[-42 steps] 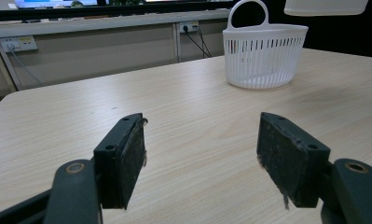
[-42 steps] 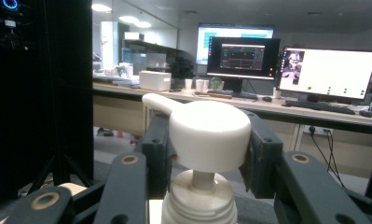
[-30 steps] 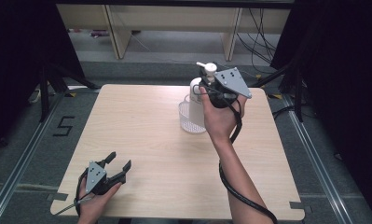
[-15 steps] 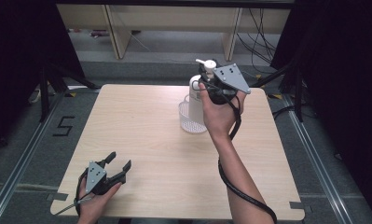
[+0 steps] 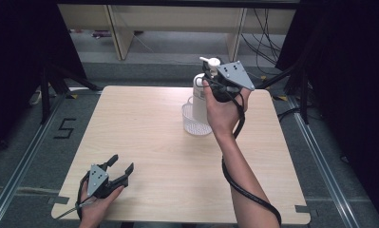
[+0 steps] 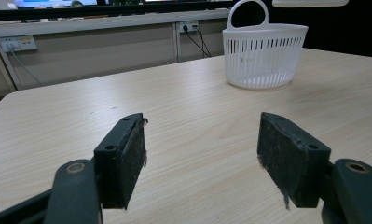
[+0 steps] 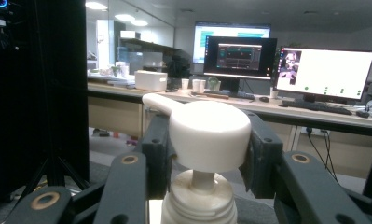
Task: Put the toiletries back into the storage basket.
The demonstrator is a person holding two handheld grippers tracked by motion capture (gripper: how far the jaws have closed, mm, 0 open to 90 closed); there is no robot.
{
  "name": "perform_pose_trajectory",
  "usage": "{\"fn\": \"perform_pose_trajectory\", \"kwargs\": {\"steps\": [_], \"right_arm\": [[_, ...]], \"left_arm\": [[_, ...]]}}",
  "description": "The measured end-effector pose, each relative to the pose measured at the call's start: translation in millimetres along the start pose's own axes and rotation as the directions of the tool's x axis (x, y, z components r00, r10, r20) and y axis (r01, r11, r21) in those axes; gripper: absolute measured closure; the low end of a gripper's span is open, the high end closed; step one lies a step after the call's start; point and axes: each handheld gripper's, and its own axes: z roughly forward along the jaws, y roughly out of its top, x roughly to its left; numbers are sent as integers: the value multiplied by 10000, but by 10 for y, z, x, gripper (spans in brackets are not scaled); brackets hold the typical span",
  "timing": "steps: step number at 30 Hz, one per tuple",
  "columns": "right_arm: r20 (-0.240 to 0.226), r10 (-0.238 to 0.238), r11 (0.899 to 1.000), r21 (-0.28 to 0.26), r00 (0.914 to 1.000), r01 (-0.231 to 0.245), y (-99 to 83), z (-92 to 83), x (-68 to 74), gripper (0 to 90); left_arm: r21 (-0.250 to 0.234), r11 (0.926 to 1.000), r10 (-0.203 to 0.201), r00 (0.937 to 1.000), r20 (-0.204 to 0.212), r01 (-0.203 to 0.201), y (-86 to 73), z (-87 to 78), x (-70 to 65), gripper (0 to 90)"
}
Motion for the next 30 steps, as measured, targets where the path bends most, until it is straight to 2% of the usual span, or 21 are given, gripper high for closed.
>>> {"fn": "perform_pose_trajectory", "kwargs": {"steps": [2, 3, 4, 7, 8, 17, 19, 30], "right_arm": [[-41, 172, 9998, 86, 9998, -171, -4, 14, 3, 599], [31, -5, 10000, 21, 10000, 5, -3, 24, -11, 599], [-25, 149, 9998, 92, 9999, -148, -5, 30, -3, 599], [12, 226, 9997, 123, 9997, -226, -3, 42, -4, 599], [54, 26, 10000, 50, 10000, -26, 2, 63, -17, 599], [17, 19, 9999, 135, 10000, -19, 3, 134, -18, 599], [-22, 142, 9998, 142, 9999, -142, 7, 155, -6, 599], [-53, -6, 9999, 146, 10000, 7, 5, 246, -19, 599]], "left_arm": [[-1, 10000, -13, 10000, -6, 13, 0, 0, 0, 317], [3, 10000, -16, 10000, -6, 16, 0, 0, 1, 317], [6, 10000, -17, 10000, -8, 17, 0, 0, 1, 317], [8, 10000, -14, 10000, -6, 14, 0, 1, 0, 317], [5, 10000, -21, 10000, -4, 22, 0, 0, 1, 317], [3, 10000, -21, 10000, -1, 21, 0, 0, 2, 317], [2, 10000, -12, 10000, 2, 12, 0, 0, 1, 317], [3, 10000, -1, 10000, 9, 1, 0, -1, 1, 316]]}}
